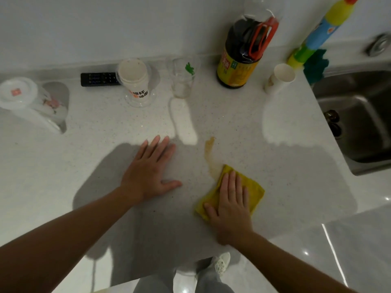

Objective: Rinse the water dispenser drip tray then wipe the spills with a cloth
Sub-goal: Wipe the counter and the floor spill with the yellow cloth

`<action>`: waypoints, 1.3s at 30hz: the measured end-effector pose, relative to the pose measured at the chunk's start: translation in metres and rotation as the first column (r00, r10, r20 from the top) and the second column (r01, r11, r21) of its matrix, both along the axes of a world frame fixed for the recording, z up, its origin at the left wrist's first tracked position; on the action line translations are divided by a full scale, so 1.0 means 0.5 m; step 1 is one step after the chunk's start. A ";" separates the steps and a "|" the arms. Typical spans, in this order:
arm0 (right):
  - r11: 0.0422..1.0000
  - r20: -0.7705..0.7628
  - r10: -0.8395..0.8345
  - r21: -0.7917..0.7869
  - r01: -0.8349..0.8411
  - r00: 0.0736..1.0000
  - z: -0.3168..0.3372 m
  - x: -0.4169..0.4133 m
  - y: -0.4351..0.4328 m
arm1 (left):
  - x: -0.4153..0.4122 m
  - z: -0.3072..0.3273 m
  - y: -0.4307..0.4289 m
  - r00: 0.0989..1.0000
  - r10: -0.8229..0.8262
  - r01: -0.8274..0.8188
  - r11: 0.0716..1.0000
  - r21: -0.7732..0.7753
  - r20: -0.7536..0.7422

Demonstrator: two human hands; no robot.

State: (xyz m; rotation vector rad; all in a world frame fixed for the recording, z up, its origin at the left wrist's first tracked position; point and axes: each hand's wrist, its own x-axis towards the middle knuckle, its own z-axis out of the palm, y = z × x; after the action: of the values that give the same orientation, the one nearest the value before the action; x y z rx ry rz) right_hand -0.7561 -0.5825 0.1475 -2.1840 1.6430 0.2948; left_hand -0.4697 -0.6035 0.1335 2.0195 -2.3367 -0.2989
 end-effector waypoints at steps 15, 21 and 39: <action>0.998 -0.036 0.066 0.014 -0.066 0.997 -0.012 0.112 -0.368 | 0.000 -0.007 0.000 0.998 0.046 -0.047 0.999 -0.017 -0.050; 0.733 -0.122 0.677 0.035 -0.679 0.725 0.006 0.086 -0.482 | 0.001 -0.009 0.000 0.998 0.032 -0.034 0.999 -0.034 -0.061; 0.549 -0.003 0.835 -0.023 -0.835 0.550 0.006 -0.089 -0.140 | 0.022 0.034 0.140 0.998 0.043 -0.043 0.999 0.009 -0.051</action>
State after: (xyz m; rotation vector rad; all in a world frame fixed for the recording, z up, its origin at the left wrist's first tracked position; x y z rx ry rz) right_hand -0.8006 -0.6525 0.1504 -2.8311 0.4293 0.5150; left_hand -0.4586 -0.5333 0.1503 2.0371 -2.2630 -0.3535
